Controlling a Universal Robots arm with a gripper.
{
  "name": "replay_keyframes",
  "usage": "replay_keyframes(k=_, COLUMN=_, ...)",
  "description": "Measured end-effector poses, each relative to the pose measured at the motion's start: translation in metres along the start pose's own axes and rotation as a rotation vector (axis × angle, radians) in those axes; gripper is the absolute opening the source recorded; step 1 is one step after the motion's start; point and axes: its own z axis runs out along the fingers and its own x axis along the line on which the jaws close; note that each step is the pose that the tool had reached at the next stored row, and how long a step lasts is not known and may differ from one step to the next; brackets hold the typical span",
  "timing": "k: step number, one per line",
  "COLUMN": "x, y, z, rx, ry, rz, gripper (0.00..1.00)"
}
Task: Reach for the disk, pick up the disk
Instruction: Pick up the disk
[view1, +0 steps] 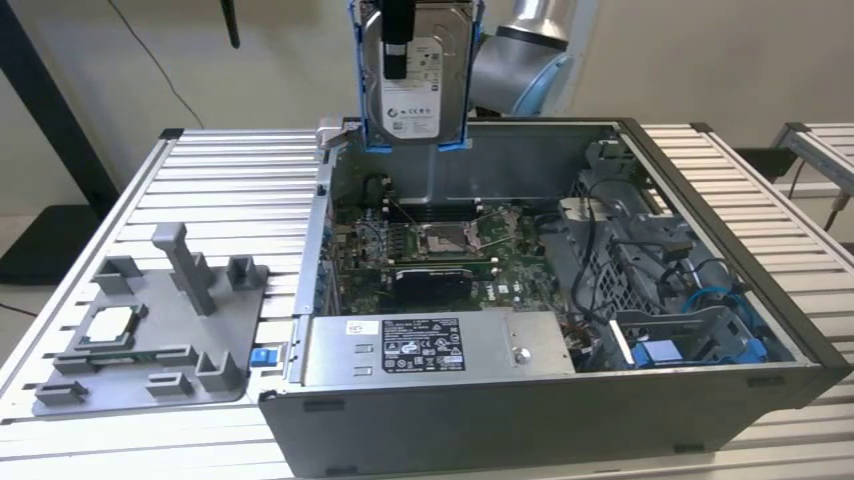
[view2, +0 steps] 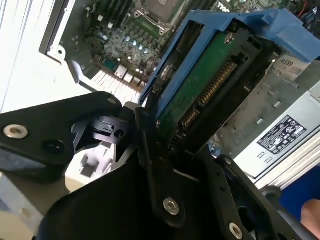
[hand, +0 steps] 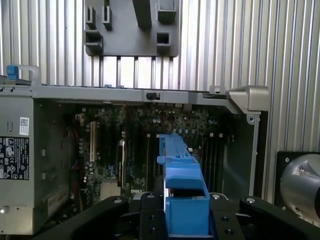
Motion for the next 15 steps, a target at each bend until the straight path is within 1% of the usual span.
replay_keyframes(k=8, x=0.0002, y=-0.0206, z=-0.0001, rx=0.0000, ry=0.0000, rz=0.000, gripper=0.00)
replay_keyframes(k=15, x=0.0005, y=-0.0427, z=-0.0001, rx=0.0000, ry=0.0000, rz=0.000, gripper=0.00)
